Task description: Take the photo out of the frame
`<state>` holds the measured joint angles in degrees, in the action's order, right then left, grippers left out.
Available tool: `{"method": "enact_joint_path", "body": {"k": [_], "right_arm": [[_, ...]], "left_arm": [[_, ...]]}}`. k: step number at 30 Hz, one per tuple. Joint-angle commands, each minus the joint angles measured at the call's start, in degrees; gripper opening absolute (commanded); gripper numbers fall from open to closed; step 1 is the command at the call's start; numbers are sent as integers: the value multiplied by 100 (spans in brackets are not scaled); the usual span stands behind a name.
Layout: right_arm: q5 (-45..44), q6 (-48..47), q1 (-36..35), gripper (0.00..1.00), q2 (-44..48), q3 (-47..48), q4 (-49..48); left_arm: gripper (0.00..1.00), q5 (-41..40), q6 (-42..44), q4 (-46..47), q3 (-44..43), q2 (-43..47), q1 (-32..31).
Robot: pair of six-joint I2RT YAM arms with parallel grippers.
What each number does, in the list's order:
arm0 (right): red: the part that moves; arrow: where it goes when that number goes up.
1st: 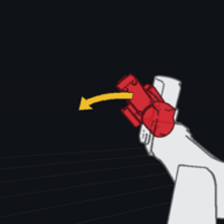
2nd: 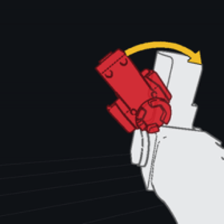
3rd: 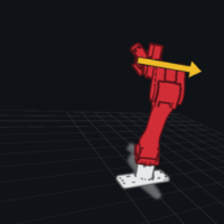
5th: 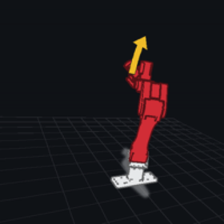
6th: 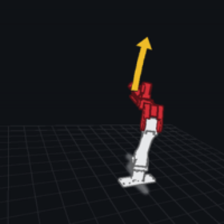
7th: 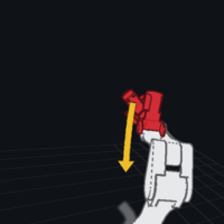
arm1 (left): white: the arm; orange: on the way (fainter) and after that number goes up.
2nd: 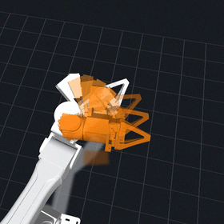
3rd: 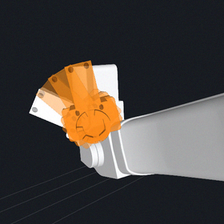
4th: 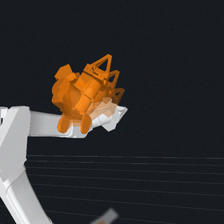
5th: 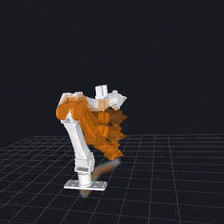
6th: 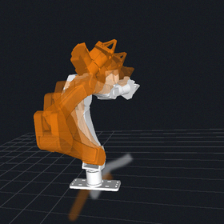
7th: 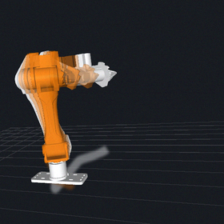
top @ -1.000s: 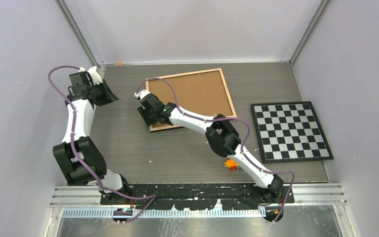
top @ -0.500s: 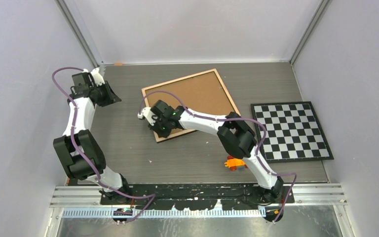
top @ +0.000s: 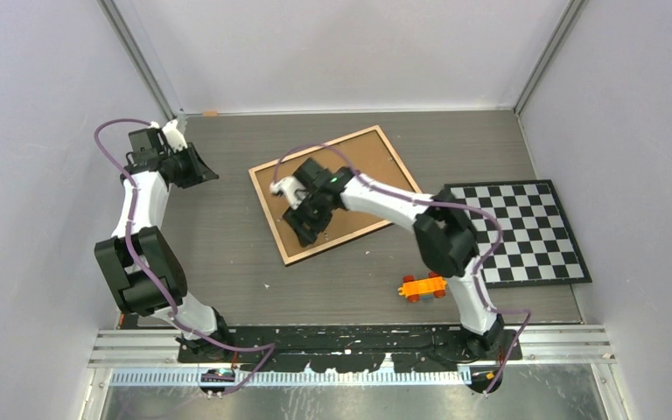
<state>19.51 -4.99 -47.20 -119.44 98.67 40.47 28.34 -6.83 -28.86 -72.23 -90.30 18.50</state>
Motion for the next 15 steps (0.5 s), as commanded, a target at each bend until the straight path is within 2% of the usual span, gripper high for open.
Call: {"method": "enact_joint_path", "body": {"k": [1,4,8,15], "right_arm": [[-429,1674,890,60,1208,-683,-219],[-1490,2468,1381,62,1765,-1554,-305],[-2180,3115,1994,64,2149,-2169,-5],[-2354,3916,3048,65,2064,-2726,4]], "left_arm": [[0,167,128,244,-290,67,18],[0,133,138,219,-333,29,21],[0,85,99,168,-413,-38,19],[0,-17,-2,125,-416,-19,-21]]}}
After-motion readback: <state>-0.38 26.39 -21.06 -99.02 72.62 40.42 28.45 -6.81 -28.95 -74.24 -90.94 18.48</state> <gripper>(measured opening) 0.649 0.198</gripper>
